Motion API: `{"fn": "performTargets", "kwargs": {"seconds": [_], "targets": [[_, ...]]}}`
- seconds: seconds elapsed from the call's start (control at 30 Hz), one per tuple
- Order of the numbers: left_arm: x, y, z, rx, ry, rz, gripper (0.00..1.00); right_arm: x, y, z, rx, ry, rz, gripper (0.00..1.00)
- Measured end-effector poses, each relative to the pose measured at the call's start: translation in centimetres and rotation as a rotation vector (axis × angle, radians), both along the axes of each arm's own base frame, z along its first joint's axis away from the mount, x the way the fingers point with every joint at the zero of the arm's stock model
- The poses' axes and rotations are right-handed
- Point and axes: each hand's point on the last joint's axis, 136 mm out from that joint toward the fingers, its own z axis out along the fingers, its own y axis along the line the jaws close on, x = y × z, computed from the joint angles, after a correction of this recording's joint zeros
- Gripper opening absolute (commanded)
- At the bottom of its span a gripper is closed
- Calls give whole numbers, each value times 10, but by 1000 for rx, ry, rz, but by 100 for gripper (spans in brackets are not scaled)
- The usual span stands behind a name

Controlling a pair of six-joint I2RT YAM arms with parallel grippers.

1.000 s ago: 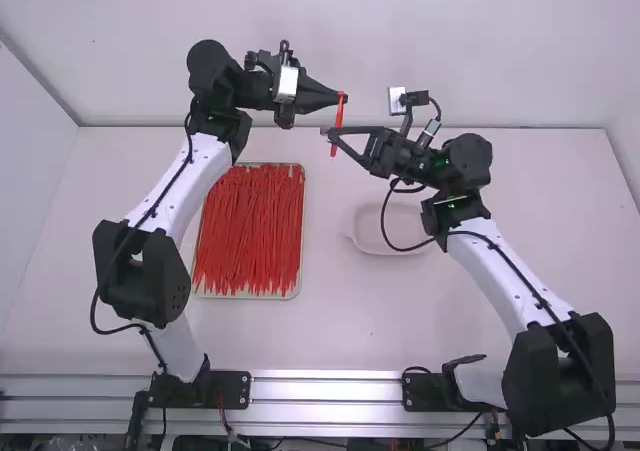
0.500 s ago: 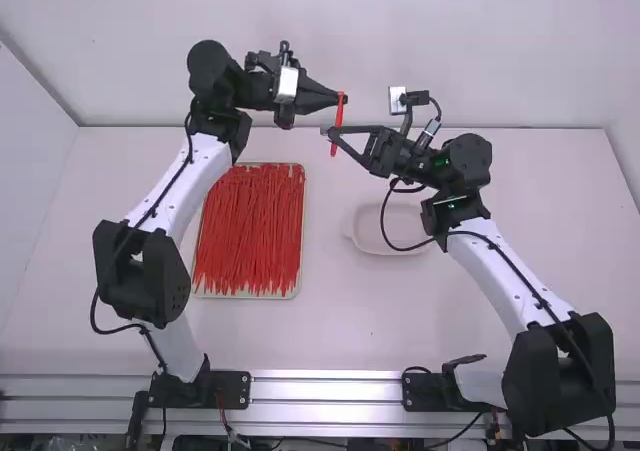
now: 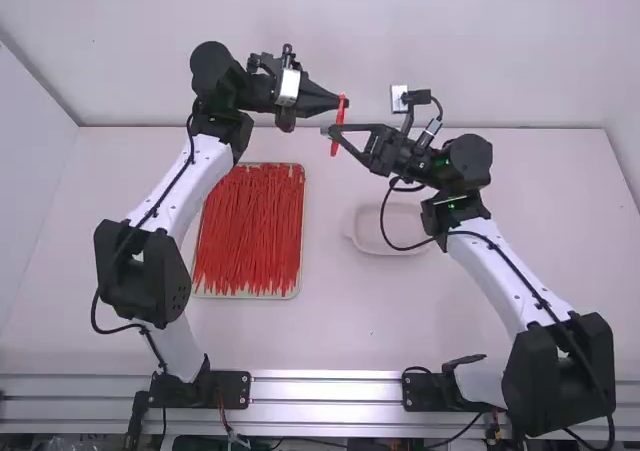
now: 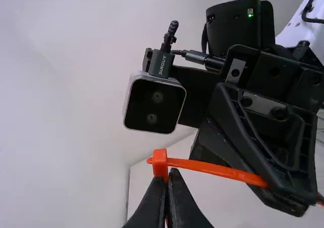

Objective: Fasten the cable tie

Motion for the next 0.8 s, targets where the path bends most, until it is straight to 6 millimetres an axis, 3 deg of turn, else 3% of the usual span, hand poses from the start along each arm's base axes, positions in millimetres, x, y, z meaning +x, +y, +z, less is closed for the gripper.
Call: {"fn": "performTargets", "kwargs": {"seconds": [0.8], "targets": [[-9, -6, -7, 20, 18, -52, 2, 6, -12, 9, 32, -8, -32, 0]]}}
